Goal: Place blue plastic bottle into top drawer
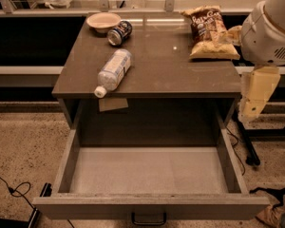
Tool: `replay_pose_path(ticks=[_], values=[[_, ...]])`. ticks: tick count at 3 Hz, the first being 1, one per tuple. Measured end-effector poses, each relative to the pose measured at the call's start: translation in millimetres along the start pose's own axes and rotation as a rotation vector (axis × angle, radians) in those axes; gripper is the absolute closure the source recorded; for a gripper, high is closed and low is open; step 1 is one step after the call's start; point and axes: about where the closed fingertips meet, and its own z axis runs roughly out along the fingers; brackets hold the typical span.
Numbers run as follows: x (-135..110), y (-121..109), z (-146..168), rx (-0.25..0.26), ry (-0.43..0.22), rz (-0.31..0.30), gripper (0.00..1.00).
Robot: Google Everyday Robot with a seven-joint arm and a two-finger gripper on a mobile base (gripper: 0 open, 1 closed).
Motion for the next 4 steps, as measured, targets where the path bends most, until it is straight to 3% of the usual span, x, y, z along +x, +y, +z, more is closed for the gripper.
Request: replay_pose_path(ticks=[1, 2, 3, 4], values=[[-8.6, -6.3, 3.9, 0.008, 0.019, -0.135, 0.0], [-31.2, -21.4, 10.1, 0.046, -0.006, -0.353, 0.0], [-34.7, -22.6, 9.5, 0.053, -0.006, -0.463, 0.0], [-34.8, -22.6, 9.5, 0.054, -0.006, -0.464, 0.0]])
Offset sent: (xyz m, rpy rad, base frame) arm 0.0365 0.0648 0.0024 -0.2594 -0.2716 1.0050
